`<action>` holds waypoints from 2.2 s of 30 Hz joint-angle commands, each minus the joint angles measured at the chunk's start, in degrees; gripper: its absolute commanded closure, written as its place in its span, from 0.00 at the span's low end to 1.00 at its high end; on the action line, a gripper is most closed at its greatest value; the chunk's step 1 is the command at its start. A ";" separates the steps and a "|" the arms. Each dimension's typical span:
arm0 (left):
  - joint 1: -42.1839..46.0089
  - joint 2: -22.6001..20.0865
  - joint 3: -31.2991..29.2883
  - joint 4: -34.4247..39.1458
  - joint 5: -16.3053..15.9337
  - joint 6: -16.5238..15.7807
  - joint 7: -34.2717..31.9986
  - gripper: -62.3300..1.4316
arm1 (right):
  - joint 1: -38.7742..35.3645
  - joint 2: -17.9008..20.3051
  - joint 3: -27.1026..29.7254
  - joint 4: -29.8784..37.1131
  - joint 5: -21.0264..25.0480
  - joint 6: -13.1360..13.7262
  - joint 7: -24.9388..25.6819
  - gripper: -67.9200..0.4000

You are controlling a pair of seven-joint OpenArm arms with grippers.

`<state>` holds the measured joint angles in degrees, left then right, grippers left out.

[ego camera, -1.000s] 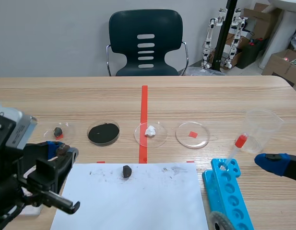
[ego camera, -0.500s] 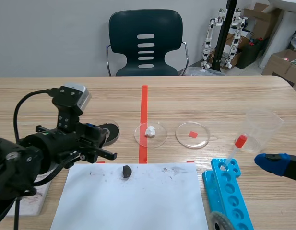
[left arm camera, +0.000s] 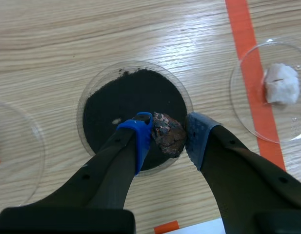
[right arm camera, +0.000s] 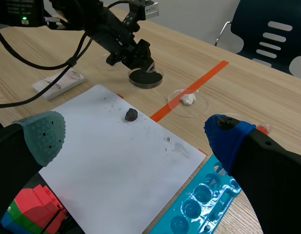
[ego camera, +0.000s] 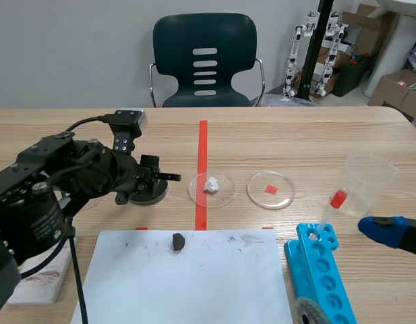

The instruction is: Lower the mineral onto the iron filings and hold still

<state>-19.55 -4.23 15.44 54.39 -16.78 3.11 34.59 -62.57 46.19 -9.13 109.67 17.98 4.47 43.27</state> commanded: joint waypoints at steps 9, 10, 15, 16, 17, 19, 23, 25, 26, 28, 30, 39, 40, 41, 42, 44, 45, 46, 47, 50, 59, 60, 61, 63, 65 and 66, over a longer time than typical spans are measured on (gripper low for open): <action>-7.02 2.34 -2.47 -8.00 -0.17 2.19 2.60 0.82 | 0.52 -0.02 0.15 1.18 0.24 0.02 0.87 0.13; -7.43 2.32 -2.78 -8.96 -0.13 2.16 2.60 0.82 | 0.52 -0.02 0.15 1.18 0.24 0.02 0.87 0.13; -9.79 2.47 -3.04 -13.99 -0.13 2.16 2.56 0.82 | 0.52 -0.02 0.15 1.18 0.24 0.02 0.87 0.13; -10.05 2.51 -3.04 -14.56 -0.13 2.16 2.56 0.82 | 0.52 -0.02 0.15 1.18 0.24 0.02 0.87 0.13; -10.34 2.60 -3.04 -15.10 -0.11 2.14 2.58 0.82 | 0.52 -0.02 0.15 1.18 0.24 0.02 0.87 0.13; -10.80 2.67 -3.04 -16.20 -0.13 2.14 2.54 0.82 | 0.52 -0.02 0.15 1.18 0.24 0.02 0.87 0.13; -11.30 3.08 -3.04 -18.10 -0.13 2.10 2.14 0.82 | 0.52 -0.02 0.15 1.18 0.24 0.02 0.87 0.13; -11.41 3.26 -3.04 -18.67 0.02 2.10 1.84 0.82 | 0.52 -0.02 0.15 1.18 0.24 0.02 0.87 0.13; -11.43 3.39 -3.04 -18.95 0.02 2.10 1.68 0.82 | 0.52 -0.02 0.15 1.18 0.24 0.02 0.90 0.13; -11.43 3.43 -3.04 -19.26 0.02 2.10 1.46 0.82 | 0.52 -0.02 0.15 1.18 0.24 0.02 0.87 0.13; -11.43 3.41 -3.04 -19.26 0.02 2.10 1.40 0.82 | 0.52 -0.02 0.15 1.18 0.24 0.02 0.87 0.13; -11.45 3.39 -3.04 -19.26 0.02 2.10 1.25 0.82 | 0.52 -0.02 0.15 1.18 0.24 0.02 0.87 0.13; -11.45 3.39 -3.04 -19.26 0.02 2.10 1.25 0.82 | 0.52 -0.02 0.15 1.18 0.24 0.02 0.87 0.13; -11.45 3.39 -3.04 -19.26 0.02 2.10 1.25 0.82 | 0.52 -0.02 0.15 1.18 0.24 0.02 0.87 0.13; -11.45 3.39 -3.04 -19.26 0.02 2.10 1.25 0.82 | 0.52 -0.02 0.15 1.18 0.24 0.02 0.87 0.13; -11.45 3.39 -3.04 -19.26 0.02 2.10 1.25 0.82 | 0.52 -0.02 0.15 1.18 0.24 0.02 0.87 0.13; -11.45 3.39 -3.04 -19.26 0.02 2.10 1.27 0.82 | 0.52 -0.02 0.15 1.18 0.24 0.02 0.87 0.13; -11.45 3.39 -3.04 -19.26 0.02 2.10 1.27 0.82 | 0.52 -0.02 0.15 1.18 0.24 0.02 0.87 0.13; -11.45 3.39 -3.04 -19.26 0.02 2.10 1.27 0.82 | 0.52 -0.02 0.15 1.18 0.24 0.02 0.87 0.13; -11.45 3.39 -3.04 -19.26 0.02 2.10 1.25 0.82 | 0.52 -0.02 0.15 1.18 0.24 0.02 0.87 0.13; -11.45 3.39 -3.04 -19.26 0.02 2.12 1.31 0.82 | 0.52 -0.02 0.15 1.18 0.24 0.02 0.87 0.13; -11.45 3.39 -3.04 -19.26 0.02 2.12 1.31 0.82 | 0.52 -0.02 0.15 1.18 0.24 0.02 0.87 0.13; -11.45 3.39 -3.04 -19.26 0.02 2.12 1.31 0.82 | 0.52 -0.02 0.15 1.18 0.24 0.02 0.87 0.13; -11.45 3.39 -3.04 -19.23 0.02 2.12 1.27 0.82 | 0.52 -0.02 0.15 1.18 0.24 0.02 0.87 0.13; -11.45 3.39 -3.04 -19.19 0.02 2.12 1.27 0.82 | 0.52 -0.02 0.15 1.18 0.24 0.02 0.87 0.13; -11.45 3.39 -3.04 -19.17 0.02 2.12 1.27 0.82 | 0.52 -0.02 0.15 1.18 0.24 0.02 0.87 0.13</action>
<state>-30.20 -1.10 12.34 34.68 -16.58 5.37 36.18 -62.57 46.19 -9.13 109.67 17.98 4.47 43.24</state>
